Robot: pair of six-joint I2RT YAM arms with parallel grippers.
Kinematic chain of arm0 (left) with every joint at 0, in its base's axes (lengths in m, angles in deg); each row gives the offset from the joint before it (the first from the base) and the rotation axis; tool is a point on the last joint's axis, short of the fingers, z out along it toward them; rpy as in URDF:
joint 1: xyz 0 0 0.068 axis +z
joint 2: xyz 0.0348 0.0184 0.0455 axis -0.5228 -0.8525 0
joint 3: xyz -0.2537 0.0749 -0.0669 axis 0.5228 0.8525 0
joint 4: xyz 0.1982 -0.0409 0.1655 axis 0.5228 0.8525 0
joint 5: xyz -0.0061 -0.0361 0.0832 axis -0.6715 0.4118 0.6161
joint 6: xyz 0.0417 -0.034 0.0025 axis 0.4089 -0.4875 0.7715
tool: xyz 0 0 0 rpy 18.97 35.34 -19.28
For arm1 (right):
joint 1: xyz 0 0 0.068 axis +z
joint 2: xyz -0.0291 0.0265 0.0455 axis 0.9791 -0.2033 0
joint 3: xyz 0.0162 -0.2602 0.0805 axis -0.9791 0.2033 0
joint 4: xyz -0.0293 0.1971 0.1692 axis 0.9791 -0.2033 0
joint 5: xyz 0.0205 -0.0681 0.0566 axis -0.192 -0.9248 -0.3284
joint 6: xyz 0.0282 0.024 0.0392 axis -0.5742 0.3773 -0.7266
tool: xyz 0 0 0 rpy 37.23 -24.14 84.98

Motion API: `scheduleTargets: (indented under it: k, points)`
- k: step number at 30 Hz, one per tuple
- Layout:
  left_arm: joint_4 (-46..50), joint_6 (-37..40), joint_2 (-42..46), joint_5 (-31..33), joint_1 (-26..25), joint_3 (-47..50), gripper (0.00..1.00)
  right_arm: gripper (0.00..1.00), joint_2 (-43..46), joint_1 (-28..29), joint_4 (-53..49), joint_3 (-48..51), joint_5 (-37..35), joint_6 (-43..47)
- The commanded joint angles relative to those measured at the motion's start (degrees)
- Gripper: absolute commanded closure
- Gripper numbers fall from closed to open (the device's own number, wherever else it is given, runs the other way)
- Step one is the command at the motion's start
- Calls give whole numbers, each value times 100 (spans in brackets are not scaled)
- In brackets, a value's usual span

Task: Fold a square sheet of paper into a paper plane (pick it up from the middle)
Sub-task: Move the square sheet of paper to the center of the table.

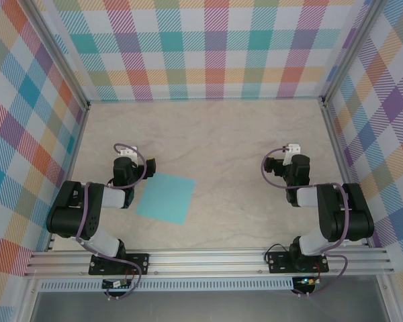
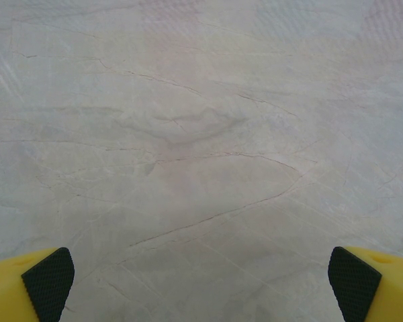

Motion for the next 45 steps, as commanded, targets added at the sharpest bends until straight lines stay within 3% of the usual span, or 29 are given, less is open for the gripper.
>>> scheduleTargets:
  k: [1, 7, 10, 13, 15, 17, 20, 23, 25, 28, 34, 39, 42, 45]
  points:
    - [15, 40, 51, -73, 98, -99, 0, 0, -22, -126, 37, -184, 480, 43]
    - [-38, 32, 77, -71, 112, -73, 0, 0, -22, -133, 40, -183, 502, 42]
    - [-76, 222, 458, -522, 102, 134, 0, 0, 65, -126, 17, -157, 657, 118]
    - [986, 128, 1236, -610, 109, 0, 0, 0, 391, -30, 14, -18, 576, 210]
    - [1517, 85, 1733, -892, 116, 49, 0, 0, 869, -27, -787, -221, 579, 128]
    - [1735, -185, 2281, -928, 115, 296, 0, 0, 1185, -34, -2326, -707, 463, -355]
    - [2511, -428, 3574, -798, 115, 547, 0, 0, 1898, 75, -3055, -558, 367, -517]
    - [3712, -504, 5101, -446, 108, 487, 0, 0, 2787, 67, -4441, -794, 202, -694]
    - [4225, -977, 6010, 40, 116, 447, 0, 0, 3200, 68, -5302, -1086, 227, -1187]
    - [4946, -1514, 6771, 433, 119, 200, 0, 0, 3472, 74, -6110, -1341, 753, -2003]
    - [6639, -1283, 6787, -16, 121, -653, 0, 0, 3365, 72, -7227, -1776, 1497, -3437]
    - [7192, -1246, 6423, -511, 115, -1117, 0, 0, 3306, 67, -7099, -1602, 2765, -3779]
    - [7744, -1980, 6179, 5, 108, -1361, 0, 0, 3334, 79, -6712, -1424, 3756, -3824]
    - [8019, -2222, 6192, 104, 113, -1490, 0, 0, 3440, 109, -6755, -1350, 4101, -3791]
